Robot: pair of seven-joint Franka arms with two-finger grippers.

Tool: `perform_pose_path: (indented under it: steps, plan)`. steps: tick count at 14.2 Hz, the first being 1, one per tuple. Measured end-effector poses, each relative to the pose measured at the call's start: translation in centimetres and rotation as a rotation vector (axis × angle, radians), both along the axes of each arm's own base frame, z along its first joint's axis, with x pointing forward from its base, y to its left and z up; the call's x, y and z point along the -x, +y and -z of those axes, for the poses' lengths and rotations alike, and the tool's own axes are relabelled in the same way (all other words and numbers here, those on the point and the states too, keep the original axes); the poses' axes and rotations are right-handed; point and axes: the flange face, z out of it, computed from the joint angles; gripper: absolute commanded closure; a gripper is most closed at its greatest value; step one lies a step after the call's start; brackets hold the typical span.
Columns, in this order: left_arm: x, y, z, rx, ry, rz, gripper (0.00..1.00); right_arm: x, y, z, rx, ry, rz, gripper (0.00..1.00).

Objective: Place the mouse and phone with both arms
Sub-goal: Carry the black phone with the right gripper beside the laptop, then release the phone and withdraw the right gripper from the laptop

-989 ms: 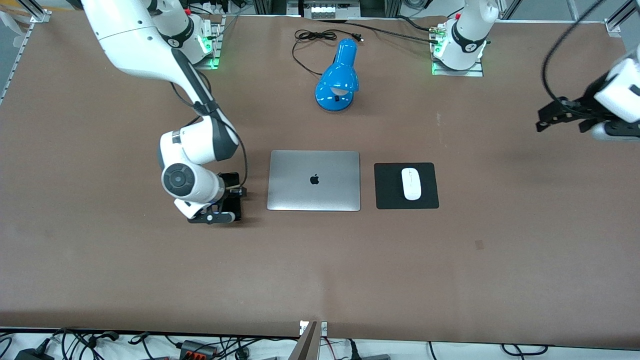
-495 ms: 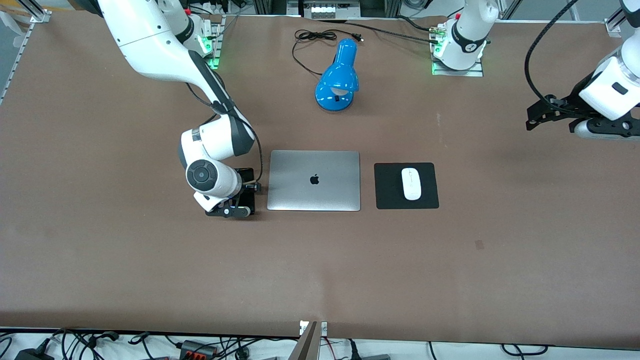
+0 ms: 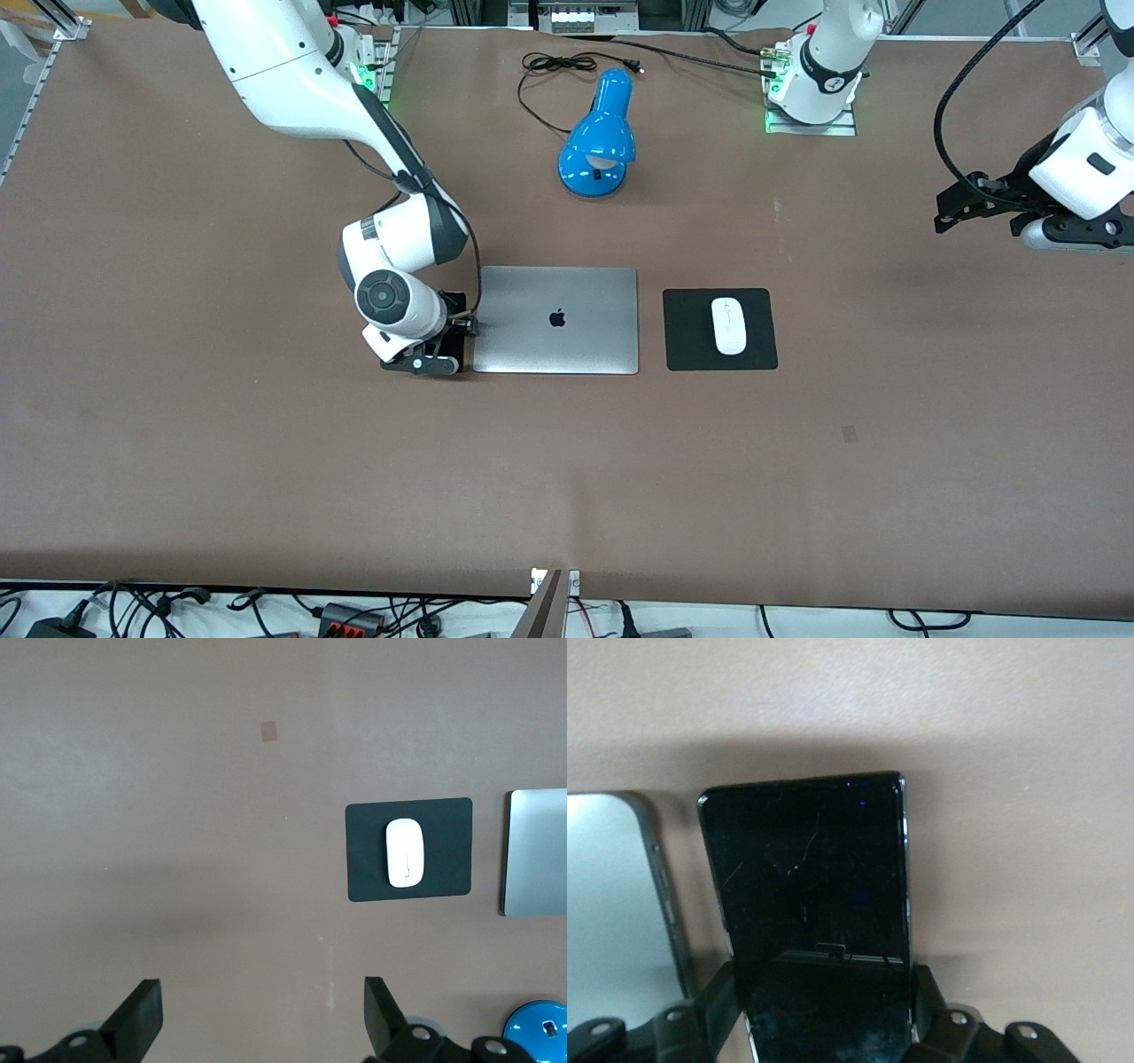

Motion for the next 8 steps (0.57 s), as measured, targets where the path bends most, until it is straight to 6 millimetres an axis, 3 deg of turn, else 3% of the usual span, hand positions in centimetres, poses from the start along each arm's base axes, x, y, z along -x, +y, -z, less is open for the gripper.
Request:
perform_pose_path:
  steps: [2,3,4,8]
  plan:
    - [0.0,-0.08,-0.04,0.0,-0.001,0.001,0.0,0.06,-0.02,0.0,-0.001,-0.003,0.0,0.8]
    - [0.0,-0.1,-0.05,0.0,-0.001,0.002,0.0,0.08,-0.03,-0.01,-0.001,-0.004,0.0,0.71]
    - [-0.01,-0.09,-0.06,0.0,-0.001,0.002,0.0,0.11,-0.09,-0.01,-0.001,-0.003,0.001,0.04]
    - [-0.01,-0.09,-0.06,0.0,-0.001,0.002,0.0,-0.19,-0.74,-0.58,0.001,-0.014,0.011,0.0]
